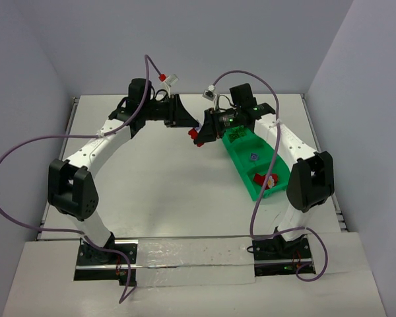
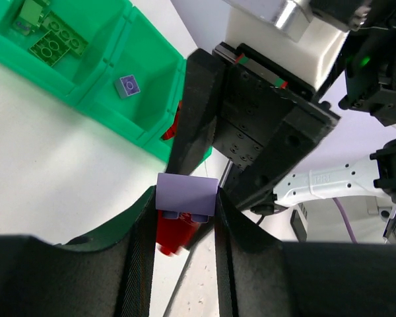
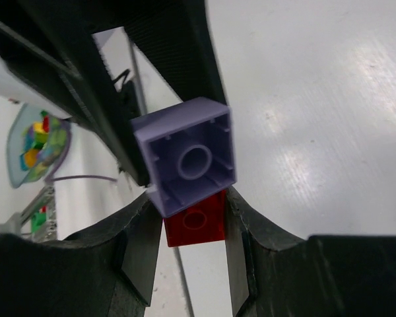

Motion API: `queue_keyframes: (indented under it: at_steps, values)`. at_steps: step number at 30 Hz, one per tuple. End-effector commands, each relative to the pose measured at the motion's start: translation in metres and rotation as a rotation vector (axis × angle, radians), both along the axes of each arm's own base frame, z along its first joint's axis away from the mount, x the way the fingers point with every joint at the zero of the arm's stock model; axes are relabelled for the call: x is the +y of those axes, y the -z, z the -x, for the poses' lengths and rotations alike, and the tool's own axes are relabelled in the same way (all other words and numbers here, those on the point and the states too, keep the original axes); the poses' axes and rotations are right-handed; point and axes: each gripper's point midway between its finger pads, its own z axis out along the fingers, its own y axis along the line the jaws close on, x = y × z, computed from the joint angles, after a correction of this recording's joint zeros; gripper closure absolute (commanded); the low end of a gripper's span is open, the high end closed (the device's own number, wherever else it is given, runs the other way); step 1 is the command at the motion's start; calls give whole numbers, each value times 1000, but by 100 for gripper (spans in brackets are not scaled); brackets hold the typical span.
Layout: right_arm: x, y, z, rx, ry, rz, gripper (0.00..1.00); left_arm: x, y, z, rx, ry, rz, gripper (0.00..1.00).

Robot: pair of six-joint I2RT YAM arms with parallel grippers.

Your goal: Sort the legos into containers by color

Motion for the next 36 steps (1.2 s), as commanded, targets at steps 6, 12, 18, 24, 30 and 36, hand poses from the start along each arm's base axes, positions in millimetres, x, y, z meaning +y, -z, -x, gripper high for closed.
queue_keyframes:
  at_steps: [6, 12, 18, 24, 30, 36]
  values:
    - [-38, 34, 1, -26, 126, 224, 100, 14, -41, -46, -91, -242, 25, 100]
    - [-80, 53, -6, 4, 323, 333, 100, 28, -49, -66, -61, -343, 68, 100]
    - [-189, 69, -38, -11, 947, 524, 100, 30, -31, -78, -39, -378, -26, 100]
    - [-294, 72, -3, 44, 1538, 539, 100, 13, -10, -63, -21, -309, -93, 100]
    - [-317, 89, 25, 110, 1710, 517, 98, -29, 5, -43, -11, -151, -167, 100]
    - [-314, 117, 34, 195, 1716, 530, 93, -59, 6, -31, 34, -47, -107, 100]
